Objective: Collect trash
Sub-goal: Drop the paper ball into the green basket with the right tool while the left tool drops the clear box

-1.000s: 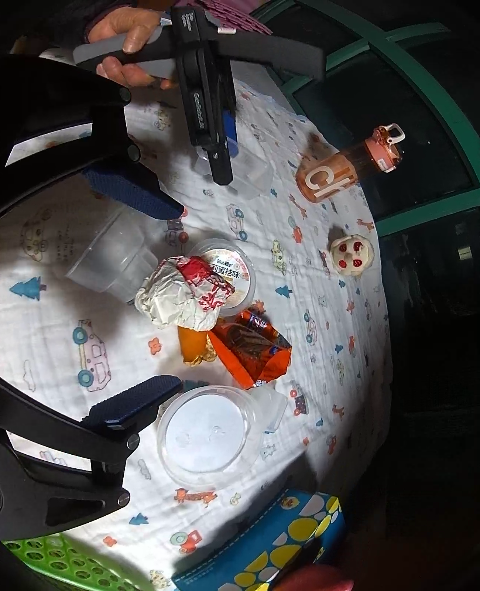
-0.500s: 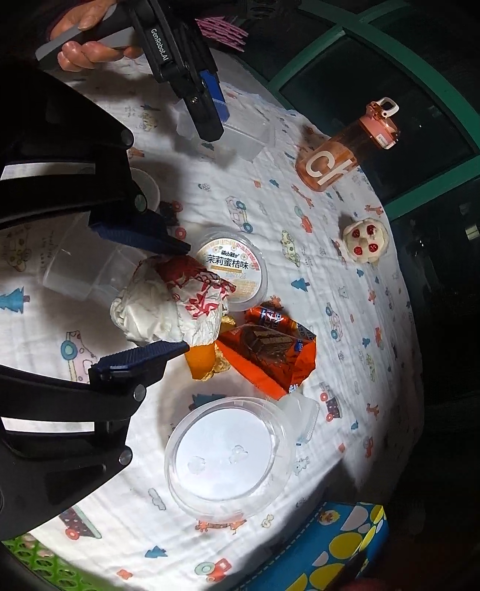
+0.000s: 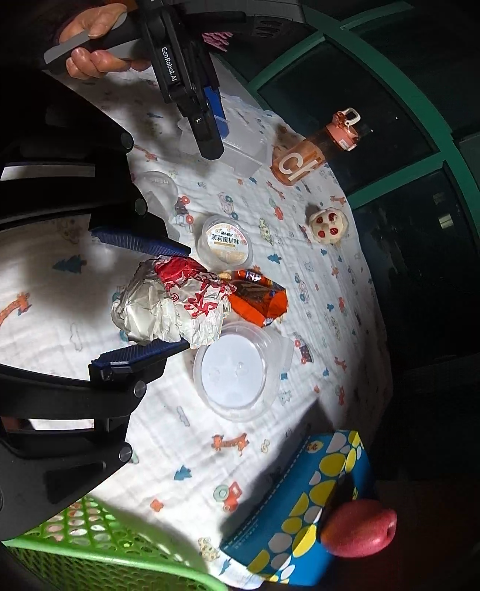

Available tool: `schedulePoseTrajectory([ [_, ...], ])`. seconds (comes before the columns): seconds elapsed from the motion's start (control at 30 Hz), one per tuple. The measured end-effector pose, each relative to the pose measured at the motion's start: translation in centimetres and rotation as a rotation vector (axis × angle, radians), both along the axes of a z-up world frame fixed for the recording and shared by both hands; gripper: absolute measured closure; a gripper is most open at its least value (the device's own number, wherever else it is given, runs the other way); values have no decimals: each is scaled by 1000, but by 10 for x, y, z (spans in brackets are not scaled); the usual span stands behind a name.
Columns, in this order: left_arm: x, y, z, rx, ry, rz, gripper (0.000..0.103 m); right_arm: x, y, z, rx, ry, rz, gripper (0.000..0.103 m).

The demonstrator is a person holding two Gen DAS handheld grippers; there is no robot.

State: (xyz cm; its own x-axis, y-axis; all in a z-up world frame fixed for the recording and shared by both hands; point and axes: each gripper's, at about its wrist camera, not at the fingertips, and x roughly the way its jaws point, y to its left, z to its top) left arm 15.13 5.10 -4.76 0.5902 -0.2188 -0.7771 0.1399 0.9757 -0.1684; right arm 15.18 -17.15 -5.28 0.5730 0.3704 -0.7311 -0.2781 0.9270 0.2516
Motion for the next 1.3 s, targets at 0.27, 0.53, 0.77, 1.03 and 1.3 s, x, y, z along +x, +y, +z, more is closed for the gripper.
schedulePoseTrajectory([
  [0.27, -9, -51, 11, -12, -21, -85, 47, -24, -42, 9, -20, -30, -67, 59],
  [0.53, -11, -113, 16, -15, -23, -195, 47, -44, -98, 17, -26, -49, -168, 59],
  [0.77, -13, -162, 23, -16, -32, -277, 47, -61, -149, 20, -37, -58, -273, 58],
  [1.03, -14, -218, 34, -22, -40, -376, 47, -80, -209, 20, -75, -55, -397, 57],
  [1.3, -23, -274, 39, -5, -48, -474, 47, -101, -262, 21, -95, -52, -496, 47],
])
